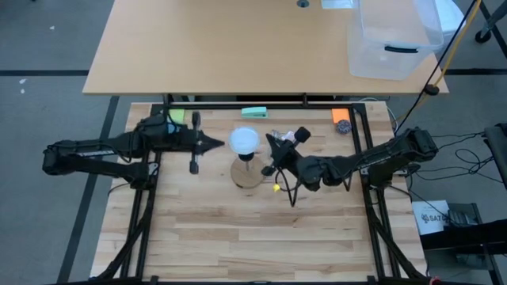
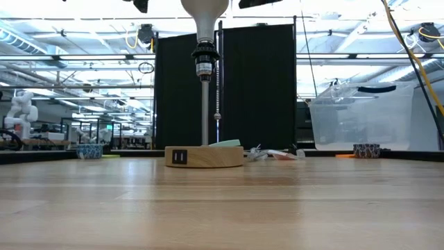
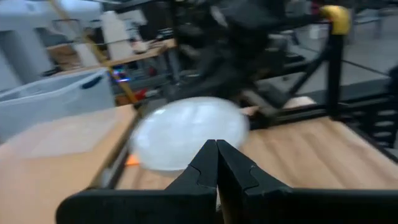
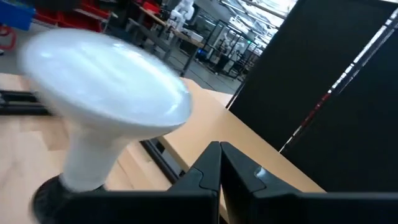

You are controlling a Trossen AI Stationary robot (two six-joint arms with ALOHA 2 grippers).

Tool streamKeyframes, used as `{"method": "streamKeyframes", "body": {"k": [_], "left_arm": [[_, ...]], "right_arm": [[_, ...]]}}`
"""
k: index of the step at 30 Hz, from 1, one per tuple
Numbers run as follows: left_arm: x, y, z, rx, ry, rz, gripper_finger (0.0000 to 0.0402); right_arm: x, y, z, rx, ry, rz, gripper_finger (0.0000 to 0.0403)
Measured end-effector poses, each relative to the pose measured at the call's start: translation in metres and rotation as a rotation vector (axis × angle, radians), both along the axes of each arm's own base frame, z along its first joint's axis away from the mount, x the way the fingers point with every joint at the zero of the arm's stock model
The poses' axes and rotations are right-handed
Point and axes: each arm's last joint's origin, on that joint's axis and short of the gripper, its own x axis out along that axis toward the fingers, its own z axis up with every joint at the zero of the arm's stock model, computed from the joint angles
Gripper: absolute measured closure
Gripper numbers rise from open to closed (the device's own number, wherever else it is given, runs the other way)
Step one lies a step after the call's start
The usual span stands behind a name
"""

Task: Screw lightbulb
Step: Insert the lightbulb into the lamp socket

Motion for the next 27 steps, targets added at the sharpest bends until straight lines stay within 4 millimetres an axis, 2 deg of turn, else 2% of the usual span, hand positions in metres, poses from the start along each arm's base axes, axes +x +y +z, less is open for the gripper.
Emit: {"method": "streamKeyframes", "body": {"k": [8, 16, 27], "left_arm": [[0.01, -0.005, -0.007, 0.001, 0.038, -0.01, 0.0401], [0.016, -0.002, -0.013, 0.004, 0.069, 0.058, 0.0401], [0.016, 0.003, -0.013, 0.01, 0.072, 0.115, 0.0401]], "right_arm": [[0.004, -0.013, 0.002, 0.004, -0.018, 0.061, 0.0403], [0.005, -0.012, 0.003, -0.004, -0.02, 0.092, 0.0403], [0.005, -0.008, 0.002, -0.013, -0.005, 0.14, 0.0403]]}}
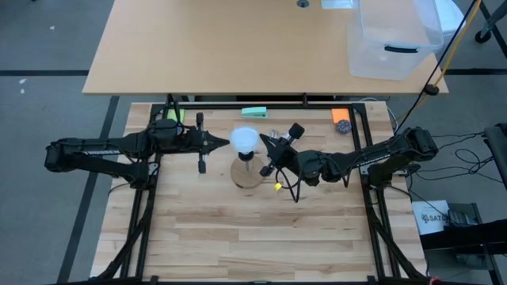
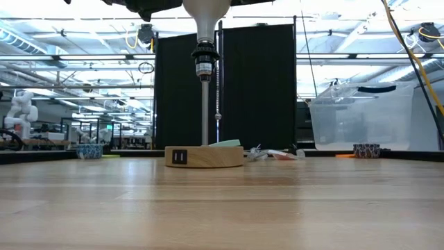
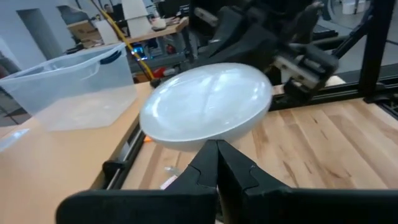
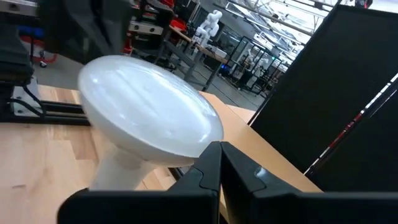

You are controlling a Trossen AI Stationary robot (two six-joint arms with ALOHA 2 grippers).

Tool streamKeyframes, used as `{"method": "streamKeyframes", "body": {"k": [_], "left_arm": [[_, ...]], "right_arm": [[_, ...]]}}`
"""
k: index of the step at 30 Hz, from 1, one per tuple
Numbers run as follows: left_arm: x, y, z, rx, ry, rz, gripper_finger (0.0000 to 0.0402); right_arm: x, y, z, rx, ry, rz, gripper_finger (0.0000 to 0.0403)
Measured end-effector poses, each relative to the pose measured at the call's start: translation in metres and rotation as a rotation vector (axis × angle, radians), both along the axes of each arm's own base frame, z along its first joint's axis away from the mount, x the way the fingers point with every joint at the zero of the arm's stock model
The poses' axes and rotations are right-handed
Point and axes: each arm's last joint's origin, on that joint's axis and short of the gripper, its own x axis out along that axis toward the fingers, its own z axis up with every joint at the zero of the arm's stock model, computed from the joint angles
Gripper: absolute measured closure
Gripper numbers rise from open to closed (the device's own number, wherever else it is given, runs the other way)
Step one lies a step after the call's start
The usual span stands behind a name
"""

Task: Screw lightbulb
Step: Insert the lightbulb into the lamp socket

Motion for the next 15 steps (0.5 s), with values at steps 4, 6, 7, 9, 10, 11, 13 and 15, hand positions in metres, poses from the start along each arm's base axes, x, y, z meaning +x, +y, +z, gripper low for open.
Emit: {"method": "streamKeyframes", "body": {"k": [4, 6, 7, 9, 10, 11, 13, 15], "left_arm": [[-0.001, 0.005, 0.0, -0.003, 0.0, 0.029, 0.0401], [-0.001, 0.007, 0.0, -0.003, 0.0, 0.042, 0.0401], [-0.001, 0.008, 0.0, -0.002, 0.0, 0.048, 0.0401], [-0.002, 0.01, 0.0, -0.002, -0.004, 0.057, 0.0401], [-0.002, 0.011, 0.0, -0.002, -0.004, 0.06, 0.0401], [-0.002, 0.011, 0.0, -0.002, -0.005, 0.062, 0.0401], [-0.002, 0.012, 0.0, -0.003, -0.005, 0.064, 0.0401], [-0.002, 0.012, 0.0, -0.002, -0.006, 0.062, 0.0401]], "right_arm": [[-0.001, 0.007, 0.0, -0.014, 0.013, 0.02, 0.0403], [-0.001, 0.011, 0.0, -0.016, 0.014, 0.039, 0.0403], [-0.002, 0.012, 0.0, -0.017, 0.015, 0.049, 0.0403], [-0.002, 0.016, 0.0, -0.019, 0.018, 0.068, 0.0403], [-0.002, 0.018, 0.0, -0.02, 0.018, 0.076, 0.0403], [-0.003, 0.019, 0.0, -0.02, 0.02, 0.084, 0.0403], [-0.003, 0.023, -0.001, -0.023, 0.03, 0.093, 0.0403], [-0.004, 0.026, -0.001, -0.024, 0.032, 0.101, 0.0403]]}}
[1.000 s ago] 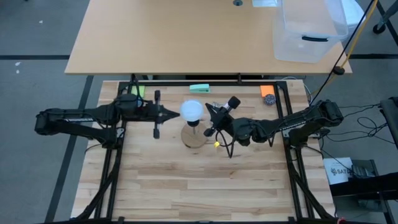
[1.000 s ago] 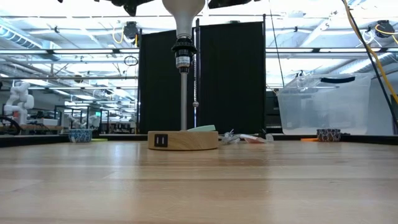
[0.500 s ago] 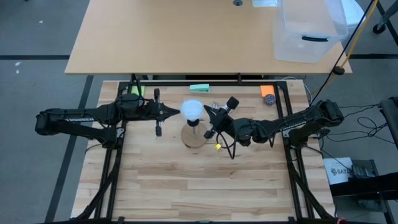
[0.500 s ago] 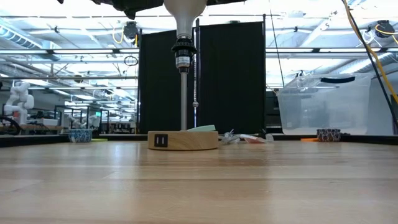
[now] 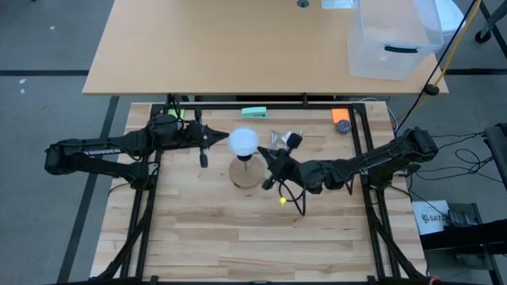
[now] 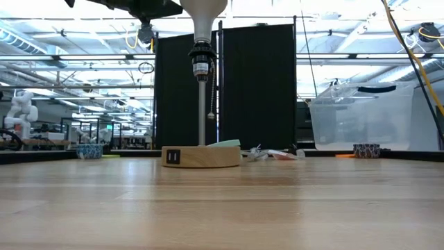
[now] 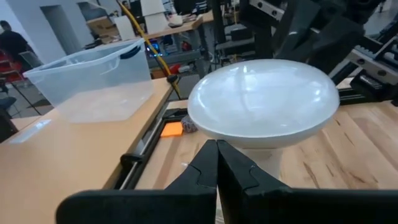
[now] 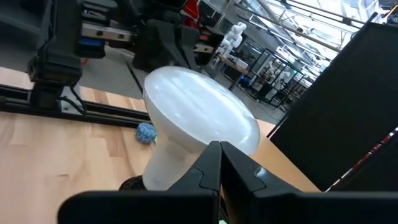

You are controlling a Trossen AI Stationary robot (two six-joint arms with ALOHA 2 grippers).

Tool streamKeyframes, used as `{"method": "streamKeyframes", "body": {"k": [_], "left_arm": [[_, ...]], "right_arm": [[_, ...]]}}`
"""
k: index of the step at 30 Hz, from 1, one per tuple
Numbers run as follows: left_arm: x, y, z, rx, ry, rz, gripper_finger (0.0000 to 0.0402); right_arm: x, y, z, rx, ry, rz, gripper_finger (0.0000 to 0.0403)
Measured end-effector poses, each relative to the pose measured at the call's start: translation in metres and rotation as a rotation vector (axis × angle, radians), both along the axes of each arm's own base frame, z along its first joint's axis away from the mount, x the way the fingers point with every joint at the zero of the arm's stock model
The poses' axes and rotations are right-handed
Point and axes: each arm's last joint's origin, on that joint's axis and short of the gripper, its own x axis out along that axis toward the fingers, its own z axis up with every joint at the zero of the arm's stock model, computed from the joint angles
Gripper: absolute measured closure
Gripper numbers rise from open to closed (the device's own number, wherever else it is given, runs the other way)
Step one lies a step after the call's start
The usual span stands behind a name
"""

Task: Screw lightbulb
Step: Insert the lightbulb into the lamp socket

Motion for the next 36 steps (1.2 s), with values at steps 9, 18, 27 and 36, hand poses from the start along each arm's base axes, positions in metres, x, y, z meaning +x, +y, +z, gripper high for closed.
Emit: {"method": "streamKeyframes", "body": {"k": [9, 18, 27, 36], "left_arm": [[-0.008, -0.001, 0.009, 0.049, -0.046, 0.017, 0.0401], [-0.021, -0.012, 0.022, 0.05, -0.13, -0.13, 0.0401], [-0.012, -0.026, 0.015, 0.055, -0.087, -0.215, 0.0401], [0.0, -0.015, 0.004, 0.037, -0.027, -0.128, 0.0401]], "right_arm": [[-0.004, 0.017, -0.003, -0.002, 0.023, 0.043, 0.0403], [-0.004, 0.009, -0.004, 0.012, 0.021, -0.045, 0.0403], [0.002, -0.017, -0.002, 0.02, -0.002, -0.107, 0.0403], [0.004, -0.029, -0.001, 0.024, -0.007, -0.104, 0.0403]]}}
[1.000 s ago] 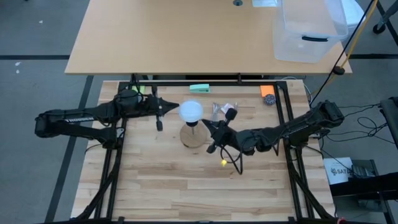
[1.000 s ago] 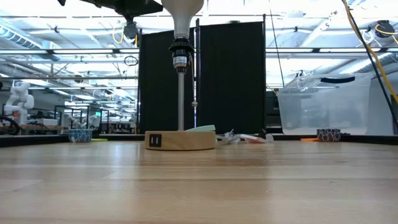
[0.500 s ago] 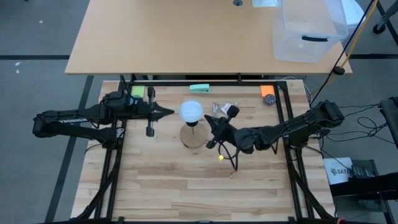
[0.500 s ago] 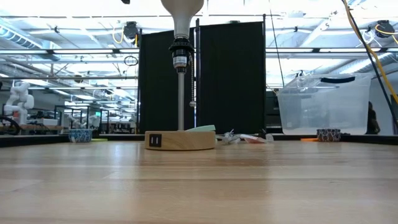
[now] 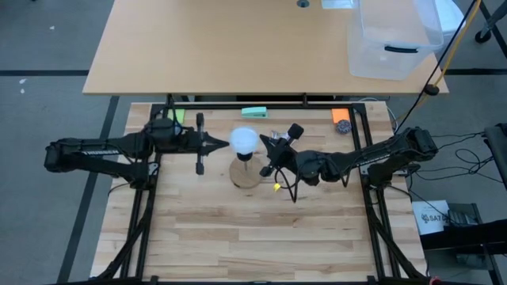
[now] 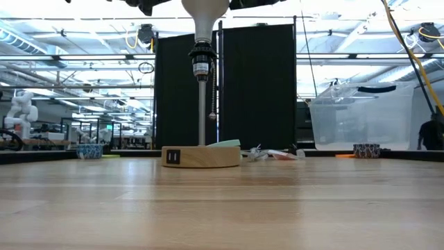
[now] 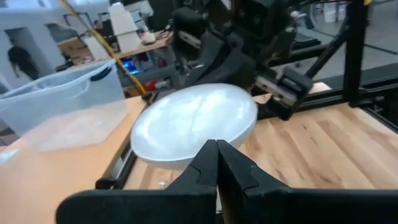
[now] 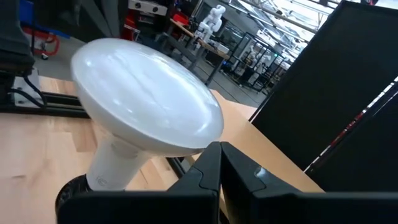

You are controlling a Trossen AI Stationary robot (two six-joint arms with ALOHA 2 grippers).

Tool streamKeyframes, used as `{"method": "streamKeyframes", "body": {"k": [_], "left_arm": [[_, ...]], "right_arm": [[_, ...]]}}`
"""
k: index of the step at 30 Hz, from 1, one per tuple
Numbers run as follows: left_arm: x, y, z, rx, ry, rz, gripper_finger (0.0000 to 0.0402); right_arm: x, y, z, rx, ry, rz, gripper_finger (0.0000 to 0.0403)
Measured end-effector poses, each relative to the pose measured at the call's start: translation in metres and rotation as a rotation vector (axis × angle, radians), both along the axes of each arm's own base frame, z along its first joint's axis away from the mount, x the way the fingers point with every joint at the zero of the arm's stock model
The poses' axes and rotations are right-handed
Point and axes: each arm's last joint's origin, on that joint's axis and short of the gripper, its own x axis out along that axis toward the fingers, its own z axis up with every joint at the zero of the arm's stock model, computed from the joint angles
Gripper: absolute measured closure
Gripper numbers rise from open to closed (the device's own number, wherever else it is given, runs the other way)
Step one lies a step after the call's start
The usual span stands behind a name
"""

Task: Screw lightbulb
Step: Insert the lightbulb into the lamp socket

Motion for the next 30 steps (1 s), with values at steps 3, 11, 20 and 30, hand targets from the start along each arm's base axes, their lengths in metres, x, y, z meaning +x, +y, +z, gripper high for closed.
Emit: {"method": "streamKeyframes", "body": {"k": [3, 11, 20, 30], "left_arm": [[-0.001, 0.004, 0.0, -0.009, 0.0, 0.02, 0.0401], [-0.002, 0.011, -0.002, -0.015, 0.021, 0.064, 0.0401], [-0.003, 0.022, -0.005, -0.023, 0.039, 0.112, 0.0401], [-0.009, 0.024, -0.001, -0.013, 0.022, 0.15, 0.0401]], "right_arm": [[0.0, 0.0, 0.0, 0.0, -0.001, 0.008, 0.0403], [-0.001, 0.009, 0.0, -0.005, 0.007, 0.05, 0.0403], [-0.003, 0.028, -0.002, -0.021, 0.042, 0.131, 0.0403], [-0.006, 0.035, -0.003, -0.012, 0.034, 0.098, 0.0403]]}}
